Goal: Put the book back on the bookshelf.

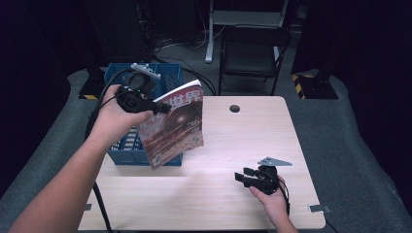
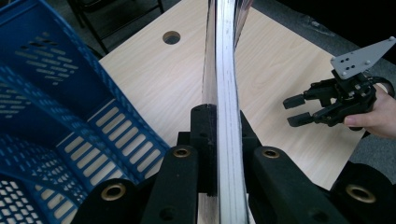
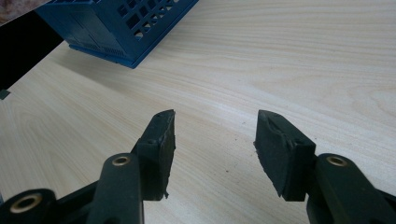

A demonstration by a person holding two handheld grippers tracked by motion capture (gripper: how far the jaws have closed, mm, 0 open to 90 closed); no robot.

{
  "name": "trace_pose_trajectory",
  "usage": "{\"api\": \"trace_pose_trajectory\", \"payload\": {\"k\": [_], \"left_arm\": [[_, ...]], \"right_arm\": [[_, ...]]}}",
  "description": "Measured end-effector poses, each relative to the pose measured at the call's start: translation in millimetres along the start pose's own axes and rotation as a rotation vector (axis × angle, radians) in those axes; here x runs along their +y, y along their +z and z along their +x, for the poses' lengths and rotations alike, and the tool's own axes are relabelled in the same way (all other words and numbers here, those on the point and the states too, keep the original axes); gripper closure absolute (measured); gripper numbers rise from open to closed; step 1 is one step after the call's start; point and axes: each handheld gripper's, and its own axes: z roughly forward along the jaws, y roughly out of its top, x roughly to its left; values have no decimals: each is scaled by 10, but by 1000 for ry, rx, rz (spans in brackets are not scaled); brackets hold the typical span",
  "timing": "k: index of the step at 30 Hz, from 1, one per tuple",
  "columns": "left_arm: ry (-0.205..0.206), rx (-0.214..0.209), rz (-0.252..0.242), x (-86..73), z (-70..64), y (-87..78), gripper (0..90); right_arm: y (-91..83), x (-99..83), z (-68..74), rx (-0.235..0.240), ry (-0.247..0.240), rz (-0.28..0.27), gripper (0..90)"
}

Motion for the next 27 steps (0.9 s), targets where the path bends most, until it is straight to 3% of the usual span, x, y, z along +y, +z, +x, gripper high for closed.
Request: {"api": "trace_pose_trajectory", "payload": {"k": [12, 27], "left_arm": [[-35, 30, 5, -64, 180, -82, 839], [-115, 90, -4, -180, 429, -190, 839]], "right_arm": [[17, -8, 12, -12, -22, 7, 473], [15, -9, 17, -9, -24, 11, 471]]}}
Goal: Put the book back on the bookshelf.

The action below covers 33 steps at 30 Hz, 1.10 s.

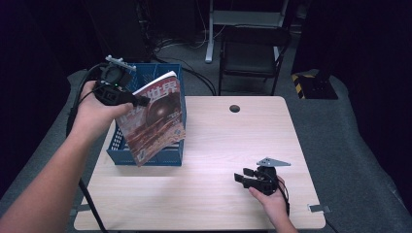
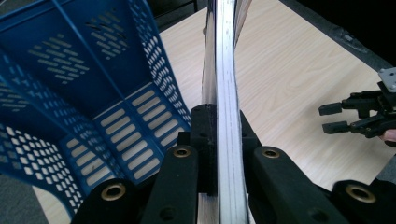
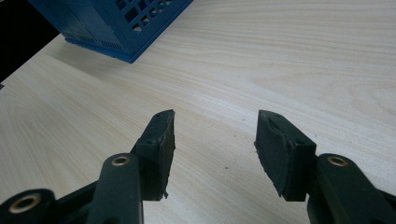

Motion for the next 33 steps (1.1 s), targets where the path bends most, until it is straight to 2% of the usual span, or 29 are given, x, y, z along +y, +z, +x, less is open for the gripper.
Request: {"api": "trace_pose_trajectory", "payload": {"k": [1, 5, 7, 14, 23, 27, 32, 33], "left_arm": [[-21, 5, -11, -9, 16, -2, 839], [-48, 22, -15, -44, 100, -34, 839], [-58, 24, -8, -61, 142, -51, 839], [-96, 74, -7, -127, 289, -85, 839], [-137, 102, 4, -189, 442, -139, 839], [-160, 125, 8, -216, 499, -158, 839], [-188, 148, 3, -244, 588, -167, 839], [-192, 150, 14, -245, 603, -174, 839]], "right_arm": [[1, 0, 0, -3, -1, 1, 470], [-4, -1, -3, -3, 1, -2, 470], [-4, -3, -9, -3, 2, -3, 470], [-1, -6, -6, -2, 3, 1, 469], [-3, -14, 0, -6, 22, 8, 467], [8, -16, -3, -3, 10, 6, 467], [9, -16, 1, -8, 16, 13, 466], [10, -16, 2, -8, 17, 13, 467]]}}
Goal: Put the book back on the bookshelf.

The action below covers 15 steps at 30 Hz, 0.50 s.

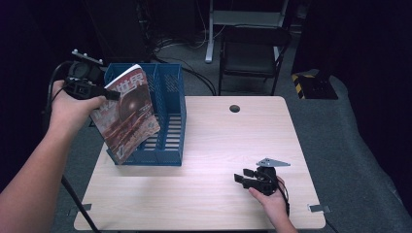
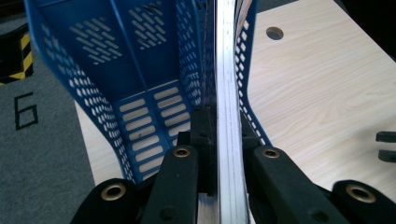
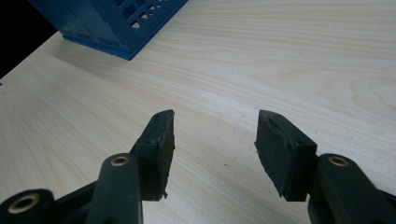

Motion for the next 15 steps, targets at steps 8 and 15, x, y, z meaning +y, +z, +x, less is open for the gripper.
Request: {"api": "trace_pose_trajectory", "payload": {"k": [8, 15], "left_arm": [[-66, 11, -2, -11, 124, 22, 839], [-114, 23, -9, 23, 196, 43, 839]], "right_arm": [[-4, 1, 0, 4, 1, -1, 466], [0, 4, -1, 4, -6, -3, 466]]}}
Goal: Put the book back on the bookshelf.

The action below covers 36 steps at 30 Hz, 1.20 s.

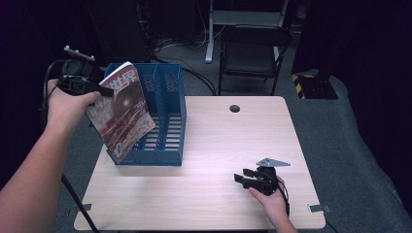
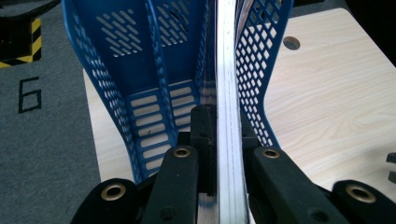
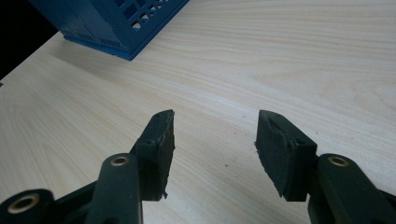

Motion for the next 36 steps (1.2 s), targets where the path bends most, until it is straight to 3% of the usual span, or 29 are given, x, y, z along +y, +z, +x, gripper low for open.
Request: {"api": "trace_pose_trajectory", "payload": {"k": [22, 36], "left_arm": [[-36, 30, 3, 152, 14, 155, 839], [-54, 47, -20, 262, -13, 267, 839]], "right_arm": [[-6, 1, -2, 6, 1, -3, 465], [-11, 3, -4, 12, 1, -5, 465]]}}
